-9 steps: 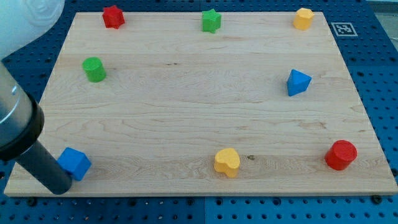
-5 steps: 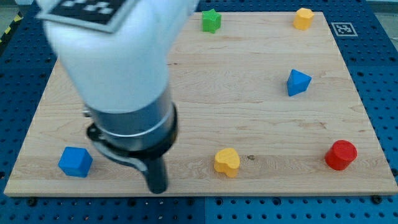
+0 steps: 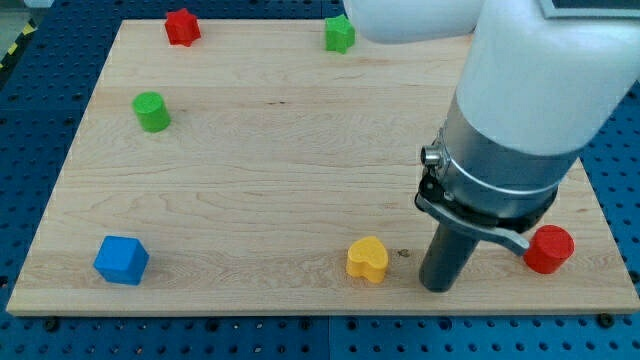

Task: Push the yellow heart closer to the blue cube

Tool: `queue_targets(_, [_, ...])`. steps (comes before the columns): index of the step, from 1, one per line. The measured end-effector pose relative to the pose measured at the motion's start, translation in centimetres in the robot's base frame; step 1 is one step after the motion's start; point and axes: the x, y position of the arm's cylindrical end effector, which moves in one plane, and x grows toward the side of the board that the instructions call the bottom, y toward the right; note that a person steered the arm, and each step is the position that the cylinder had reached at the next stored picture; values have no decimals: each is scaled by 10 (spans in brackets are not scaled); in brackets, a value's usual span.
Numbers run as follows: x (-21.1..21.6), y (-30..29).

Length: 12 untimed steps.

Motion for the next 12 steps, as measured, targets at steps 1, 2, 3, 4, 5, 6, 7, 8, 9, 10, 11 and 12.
queue_targets(1, [-1,-13])
queue_targets(2, [-9,-44])
queue_targets(3, [-22,-55])
queue_targets(4, [-23,-63])
queue_targets(5, [-23,-81])
queue_targets(6, [-18,-102])
queue_targets(7, [-9,-108])
queue_targets(8, [-7,-129])
queue_targets(9, [-7,-161])
queue_targets(10, [-7,-189])
queue_targets(11, [-7,-215])
queue_targets(12, [-7,-228])
